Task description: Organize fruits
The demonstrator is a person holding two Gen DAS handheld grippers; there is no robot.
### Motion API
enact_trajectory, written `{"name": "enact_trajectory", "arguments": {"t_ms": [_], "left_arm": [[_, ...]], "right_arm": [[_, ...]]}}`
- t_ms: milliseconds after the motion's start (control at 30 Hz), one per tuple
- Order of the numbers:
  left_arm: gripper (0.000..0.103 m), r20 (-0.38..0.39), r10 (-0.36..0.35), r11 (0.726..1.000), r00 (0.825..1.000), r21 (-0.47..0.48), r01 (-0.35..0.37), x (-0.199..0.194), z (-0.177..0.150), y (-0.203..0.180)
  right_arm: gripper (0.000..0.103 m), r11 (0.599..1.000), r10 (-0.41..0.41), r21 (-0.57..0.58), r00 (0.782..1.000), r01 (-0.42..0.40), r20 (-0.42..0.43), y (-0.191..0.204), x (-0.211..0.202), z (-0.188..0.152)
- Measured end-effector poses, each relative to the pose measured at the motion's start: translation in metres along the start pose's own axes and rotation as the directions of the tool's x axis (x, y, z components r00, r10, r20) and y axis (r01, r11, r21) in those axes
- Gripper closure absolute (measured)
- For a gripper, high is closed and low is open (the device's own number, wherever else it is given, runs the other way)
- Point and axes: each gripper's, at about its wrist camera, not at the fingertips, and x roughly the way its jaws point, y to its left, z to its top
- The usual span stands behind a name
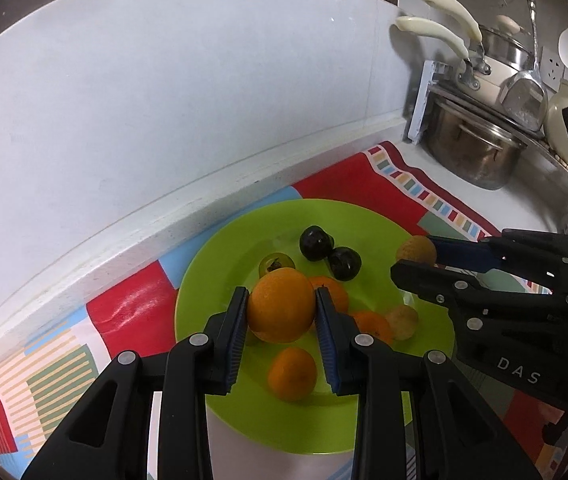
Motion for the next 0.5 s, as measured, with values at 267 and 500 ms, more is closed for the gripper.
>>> {"name": "enact_trajectory", "arguments": {"t_ms": [267,500], "left_arm": [[0.056,0.06,0.061,0.998,0.996,-0.014,-0.06,-0.033,-0.007,0.001],[0.045,0.117,0.099,0.994,0.988,-0.046,-0.095,-0.085,-0.019,-0.01]], "right_arm": [[0.062,0.999,-0.034,0.014,0.999,0.034,0.021,-0.002,-0.014,-0.002],[0.062,0.998,-0.059,0.023,0.995,0.057,0.075,0.007,-0.06,-0.014]]}}
